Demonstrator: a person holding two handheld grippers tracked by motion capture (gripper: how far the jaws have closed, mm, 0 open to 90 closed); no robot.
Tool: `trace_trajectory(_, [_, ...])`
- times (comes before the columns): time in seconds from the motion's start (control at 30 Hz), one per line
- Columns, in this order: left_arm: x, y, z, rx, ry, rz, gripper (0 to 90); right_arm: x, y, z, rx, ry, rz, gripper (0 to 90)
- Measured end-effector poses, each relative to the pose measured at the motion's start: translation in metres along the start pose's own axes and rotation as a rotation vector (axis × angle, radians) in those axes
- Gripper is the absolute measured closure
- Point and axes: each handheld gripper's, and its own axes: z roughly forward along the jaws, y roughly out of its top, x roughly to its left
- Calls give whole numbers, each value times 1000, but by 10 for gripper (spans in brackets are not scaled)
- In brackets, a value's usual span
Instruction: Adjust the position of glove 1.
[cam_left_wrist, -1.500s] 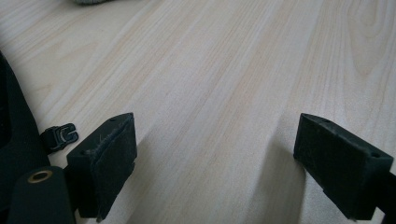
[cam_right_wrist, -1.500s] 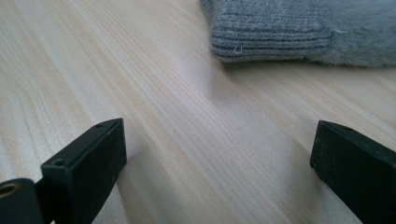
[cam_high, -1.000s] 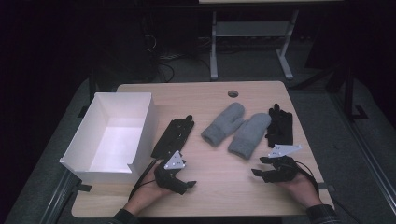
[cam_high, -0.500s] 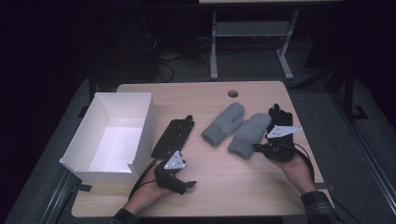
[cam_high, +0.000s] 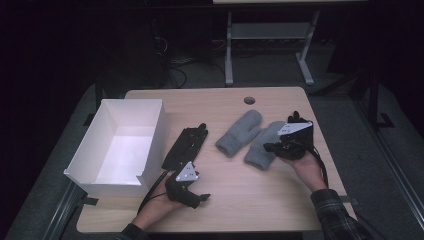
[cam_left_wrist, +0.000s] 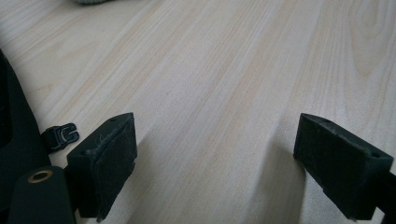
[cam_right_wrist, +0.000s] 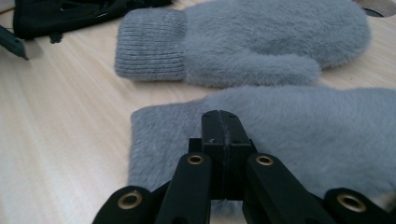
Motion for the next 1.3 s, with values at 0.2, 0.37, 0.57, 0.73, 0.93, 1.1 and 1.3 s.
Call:
trace_trajectory(0.2, [0,0,0,0,1,0,127,-4,5,14,27,-15,-3,900])
trace_trajectory(0.37, [0,0,0,0,2,-1,127,-7,0,29,89,-3,21,900])
trace_trajectory(0.57, [0,0,0,0,3,-3,128,-5,-2,29,95,2,12,900])
trace_trajectory(0.73, [0,0,0,-1,4,-3,128,-1,-3,28,93,24,6,900])
trace_trajectory(0.93, [0,0,0,0,7,-2,128,11,-4,26,105,52,-14,900])
trace_trajectory(1.1, [0,0,0,1,7,-3,128,25,-6,22,119,76,-46,900])
trace_trajectory(1.3, [0,-1,0,-1,5,-6,128,40,-9,19,125,114,-60,900])
